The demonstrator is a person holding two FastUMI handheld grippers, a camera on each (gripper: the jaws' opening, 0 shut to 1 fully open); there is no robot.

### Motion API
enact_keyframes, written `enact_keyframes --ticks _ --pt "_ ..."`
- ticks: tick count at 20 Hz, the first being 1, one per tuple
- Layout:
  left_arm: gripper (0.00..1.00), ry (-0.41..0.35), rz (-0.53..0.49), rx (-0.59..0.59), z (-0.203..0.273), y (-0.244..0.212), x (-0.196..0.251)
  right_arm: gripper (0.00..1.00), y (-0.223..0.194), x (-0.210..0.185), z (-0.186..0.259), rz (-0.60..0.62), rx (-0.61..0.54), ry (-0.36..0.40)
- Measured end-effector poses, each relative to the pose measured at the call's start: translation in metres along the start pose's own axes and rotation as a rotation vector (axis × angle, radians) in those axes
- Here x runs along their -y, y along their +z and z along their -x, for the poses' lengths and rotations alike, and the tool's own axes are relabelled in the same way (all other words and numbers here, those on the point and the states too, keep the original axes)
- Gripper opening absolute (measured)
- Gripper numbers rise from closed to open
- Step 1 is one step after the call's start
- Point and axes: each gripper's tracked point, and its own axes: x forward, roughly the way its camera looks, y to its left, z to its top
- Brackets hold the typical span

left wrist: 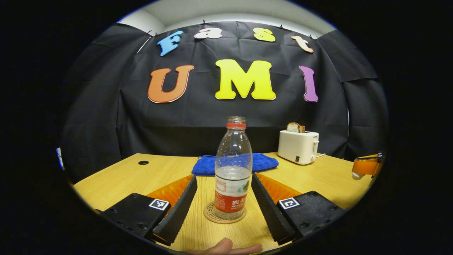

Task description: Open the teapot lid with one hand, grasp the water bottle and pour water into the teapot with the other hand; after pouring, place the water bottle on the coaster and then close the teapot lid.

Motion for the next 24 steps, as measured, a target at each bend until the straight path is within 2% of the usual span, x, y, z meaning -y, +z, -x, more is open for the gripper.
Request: enact_keyframes --ticks 4,7,12,15,20,24 --pt "0.96 0.050 -0.087 0.012 0.031 0.005 -0.008 0.00 0.002 -0.012 0.009 0.021 0.009 0.027" --pt "0.96 0.046 -0.133 -0.005 0.051 0.002 0.000 0.00 0.006 -0.018 0.021 0.018 0.006 0.061" --pt "0.98 0.067 -0.087 -0.016 0.074 0.004 0.008 0.00 0.016 -0.025 0.032 0.027 0.022 0.091" --pt "0.98 0.082 -0.079 -0.024 0.084 0.009 0.006 0.00 0.013 -0.040 0.029 0.030 0.007 0.138" --pt "0.98 0.062 -0.008 -0.018 0.100 0.020 -0.008 0.00 0.011 -0.069 0.016 0.011 -0.005 0.202" --pt "0.98 0.096 -0.050 0.015 0.106 0.033 -0.037 0.00 0.001 -0.093 -0.001 0.019 -0.037 0.226"
